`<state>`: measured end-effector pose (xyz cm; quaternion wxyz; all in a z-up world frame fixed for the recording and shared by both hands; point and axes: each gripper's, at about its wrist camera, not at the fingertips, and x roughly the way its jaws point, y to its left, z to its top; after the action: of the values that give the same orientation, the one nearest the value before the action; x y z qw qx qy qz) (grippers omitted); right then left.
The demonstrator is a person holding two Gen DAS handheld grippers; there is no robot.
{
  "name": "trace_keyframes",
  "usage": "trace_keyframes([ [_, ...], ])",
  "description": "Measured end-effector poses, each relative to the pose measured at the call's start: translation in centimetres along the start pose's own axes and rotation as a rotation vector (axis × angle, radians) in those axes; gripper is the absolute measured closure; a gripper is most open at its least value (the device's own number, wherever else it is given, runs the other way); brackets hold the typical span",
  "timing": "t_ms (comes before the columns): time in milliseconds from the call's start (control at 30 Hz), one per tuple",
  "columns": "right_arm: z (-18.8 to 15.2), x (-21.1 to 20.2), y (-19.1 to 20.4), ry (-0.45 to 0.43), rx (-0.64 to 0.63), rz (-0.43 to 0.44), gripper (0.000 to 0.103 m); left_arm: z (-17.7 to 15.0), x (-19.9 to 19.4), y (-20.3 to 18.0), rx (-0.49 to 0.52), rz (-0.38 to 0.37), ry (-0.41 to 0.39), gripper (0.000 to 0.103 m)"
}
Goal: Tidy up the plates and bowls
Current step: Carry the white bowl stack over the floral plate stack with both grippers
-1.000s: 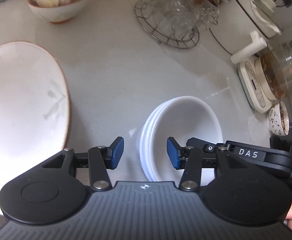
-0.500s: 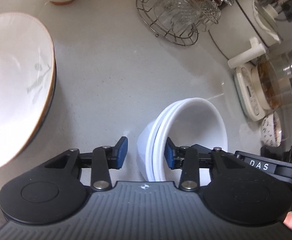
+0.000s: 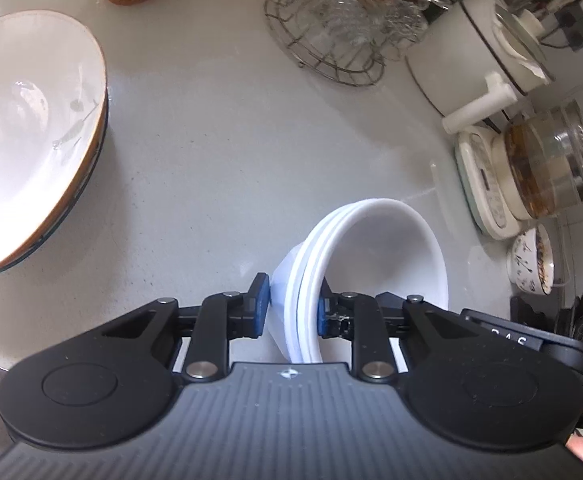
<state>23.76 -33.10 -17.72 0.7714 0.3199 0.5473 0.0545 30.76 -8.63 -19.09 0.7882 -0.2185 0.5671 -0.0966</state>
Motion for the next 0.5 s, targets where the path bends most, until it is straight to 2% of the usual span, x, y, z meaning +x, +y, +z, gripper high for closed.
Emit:
trace_keyframes([
  [300, -2.1, -2.0, 2.6, -0.072, 0.081, 0.02, 0.083, 1.0, -4.3, 0.0, 0.101, -0.022, 0.012, 0.076],
  [500, -2.6, -3.0, 5.9, -0.118, 0.061, 0.025, 0.083, 2.8, -7.3, 1.0, 0.124, -0.053, 0.012, 0.076],
])
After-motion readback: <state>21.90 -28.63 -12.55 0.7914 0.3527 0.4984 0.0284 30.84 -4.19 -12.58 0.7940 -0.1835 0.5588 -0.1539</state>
